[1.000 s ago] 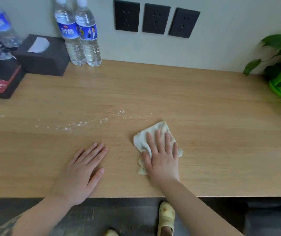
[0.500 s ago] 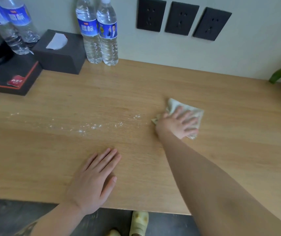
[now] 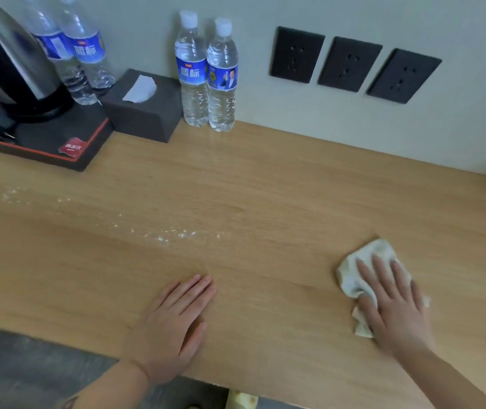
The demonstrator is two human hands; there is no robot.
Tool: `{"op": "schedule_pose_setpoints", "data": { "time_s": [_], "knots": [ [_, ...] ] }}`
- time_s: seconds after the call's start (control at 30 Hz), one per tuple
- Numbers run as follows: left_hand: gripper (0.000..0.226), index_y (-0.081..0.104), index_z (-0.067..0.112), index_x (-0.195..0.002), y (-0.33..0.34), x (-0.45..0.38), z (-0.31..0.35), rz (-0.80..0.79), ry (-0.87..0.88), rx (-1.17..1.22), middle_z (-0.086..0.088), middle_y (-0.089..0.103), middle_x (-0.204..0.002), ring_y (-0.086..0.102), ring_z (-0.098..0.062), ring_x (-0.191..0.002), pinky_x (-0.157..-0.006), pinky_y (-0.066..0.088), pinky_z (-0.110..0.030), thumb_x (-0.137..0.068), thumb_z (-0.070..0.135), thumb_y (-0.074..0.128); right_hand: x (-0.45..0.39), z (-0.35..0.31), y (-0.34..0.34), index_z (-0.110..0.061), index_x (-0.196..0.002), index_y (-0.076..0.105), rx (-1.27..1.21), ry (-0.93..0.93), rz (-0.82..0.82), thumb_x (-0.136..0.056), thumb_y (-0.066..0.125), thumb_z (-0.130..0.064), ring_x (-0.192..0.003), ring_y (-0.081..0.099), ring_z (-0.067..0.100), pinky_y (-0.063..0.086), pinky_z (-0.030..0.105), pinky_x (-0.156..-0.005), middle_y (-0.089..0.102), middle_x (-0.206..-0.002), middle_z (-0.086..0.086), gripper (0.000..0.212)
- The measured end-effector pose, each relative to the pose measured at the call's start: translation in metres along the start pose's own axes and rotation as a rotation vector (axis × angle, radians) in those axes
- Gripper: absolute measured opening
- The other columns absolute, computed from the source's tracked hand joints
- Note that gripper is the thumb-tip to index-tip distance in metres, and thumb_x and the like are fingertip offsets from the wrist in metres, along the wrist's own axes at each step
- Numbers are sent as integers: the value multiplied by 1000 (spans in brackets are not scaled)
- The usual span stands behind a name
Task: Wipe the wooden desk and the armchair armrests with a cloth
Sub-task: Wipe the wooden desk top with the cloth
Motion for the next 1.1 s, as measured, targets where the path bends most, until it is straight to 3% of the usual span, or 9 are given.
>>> {"op": "schedule_pose_setpoints", "data": {
  "time_s": [0.1, 0.17, 0.23, 0.37, 0.5, 0.6, 0.77, 0.93, 1.1],
  "knots": [
    [54, 35, 24, -146, 0, -1, 0, 30, 29, 14, 11, 31, -154, 21, -6, -144, -116, 17, -34, -95, 40, 38, -38, -23, -4, -35, -153, 7, -198, 743, 66, -97, 14, -48, -147, -10, 32, -4, 57, -114, -3, -163, 2, 58],
    [53, 35, 24, -146, 1, 1, 0, 26, 21, 2, 10, 31, -154, 20, -7, -144, -116, 18, -35, -96, 39, 38, -70, -75, -9, -27, -154, 2, -348, 942, 15, -99, 17, -45, -145, -12, 40, -5, 64, -112, -8, -162, 10, 60],
    [53, 35, 24, -146, 0, 2, -2, 29, -9, -6, 9, 30, -154, 19, -7, -145, -116, 17, -35, -96, 39, 37, -101, -136, -5, -25, -154, -5, -301, 751, -15, -99, 18, -46, -144, -15, 42, -6, 66, -111, -12, -161, 12, 62],
    [57, 32, 22, -148, -3, 0, -4, 23, -54, -24, 10, 27, -155, 15, -8, -145, -116, 13, -36, -94, 38, 37, -101, -235, 10, -30, -151, -14, -64, 0, -94, -98, 7, -50, -144, -22, 35, -11, 58, -113, -21, -159, 5, 60],
    [59, -5, 27, -152, 1, -3, -8, -55, -86, -56, 15, -9, -159, -18, -2, -144, -117, -8, -34, -97, 45, 11, -47, -196, 13, -37, -150, -16, 104, -476, -152, -94, 1, -55, -142, -31, 24, -11, 52, -116, -25, -158, -4, 61],
    [59, -16, 27, -149, 1, -1, -12, -77, -32, -73, 15, -22, -156, -25, -4, -142, -115, -13, -36, -98, 50, 2, -11, -131, 10, -37, -152, -6, 170, -583, -165, -96, 5, -56, -146, -20, 23, -6, 50, -118, -12, -161, -4, 60],
    [62, 18, 17, -151, -16, 24, -52, -111, 126, -205, 3, 16, -159, 14, -18, -147, -112, 14, -42, -100, 51, 24, 12, -72, 7, -41, -152, 5, 65, -60, -78, -94, 5, -59, -148, -5, 20, 6, 47, -117, 8, -162, -5, 60],
    [76, 0, 16, -152, -25, 47, -113, -123, -80, -226, 1, -3, -161, -7, -17, -148, -115, 4, -43, -95, 63, 16, -22, -150, 13, -34, -153, 5, -267, 1006, 32, -97, 14, -47, -146, -6, 39, -3, 63, -112, 0, -162, 6, 59],
    [83, -33, 13, -141, -37, 66, -161, 3, -325, -220, -3, -37, -151, -36, -17, -139, -118, -14, -42, -83, 70, -13, -53, -262, 18, -26, -153, -8, -329, 868, 18, -97, 13, -47, -144, -15, 41, -12, 64, -109, -13, -161, 11, 63]
  ]
}}
Point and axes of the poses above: each hand's wrist, its own x-axis away from the middle knuckle, its own y-axis out of the palm, z = x × y, the point moved 5 cm from there along -x, towards the middle knuckle
